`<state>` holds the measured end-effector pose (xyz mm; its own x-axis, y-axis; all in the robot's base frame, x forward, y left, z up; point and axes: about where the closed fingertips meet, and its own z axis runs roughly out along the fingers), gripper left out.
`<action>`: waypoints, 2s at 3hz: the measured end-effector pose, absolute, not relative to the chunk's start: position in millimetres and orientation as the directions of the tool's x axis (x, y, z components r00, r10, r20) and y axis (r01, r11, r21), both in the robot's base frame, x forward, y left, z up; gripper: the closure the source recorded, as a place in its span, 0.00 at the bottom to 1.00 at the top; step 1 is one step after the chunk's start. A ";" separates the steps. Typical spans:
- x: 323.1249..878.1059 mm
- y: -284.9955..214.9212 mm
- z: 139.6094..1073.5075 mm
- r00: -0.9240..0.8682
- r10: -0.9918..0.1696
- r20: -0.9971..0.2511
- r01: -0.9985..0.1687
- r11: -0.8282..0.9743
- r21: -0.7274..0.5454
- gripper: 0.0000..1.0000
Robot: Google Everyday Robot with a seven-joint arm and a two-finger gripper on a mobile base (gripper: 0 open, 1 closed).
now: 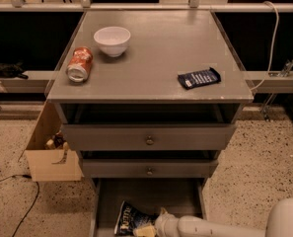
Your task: Pick blue chip bag from bottom drawer and place on counter
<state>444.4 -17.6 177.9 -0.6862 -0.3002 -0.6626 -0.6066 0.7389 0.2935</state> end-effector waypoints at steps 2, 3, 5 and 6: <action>432.7 1.9 149.8 -0.682 -0.344 -0.645 -0.640 0.707 0.300 0.00; 430.7 21.3 121.6 -0.665 -0.388 -0.638 -0.671 0.686 0.281 0.00; 430.1 29.2 113.7 -0.651 -0.411 -0.638 -0.685 0.681 0.260 0.26; 430.1 29.2 113.7 -0.651 -0.411 -0.638 -0.685 0.681 0.260 0.49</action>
Offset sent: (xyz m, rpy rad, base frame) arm -0.0215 0.0351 -0.0532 -0.0253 0.0340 0.1001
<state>430.1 29.2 113.7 -0.6511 -0.4112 -0.6380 -0.6848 0.6807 0.2602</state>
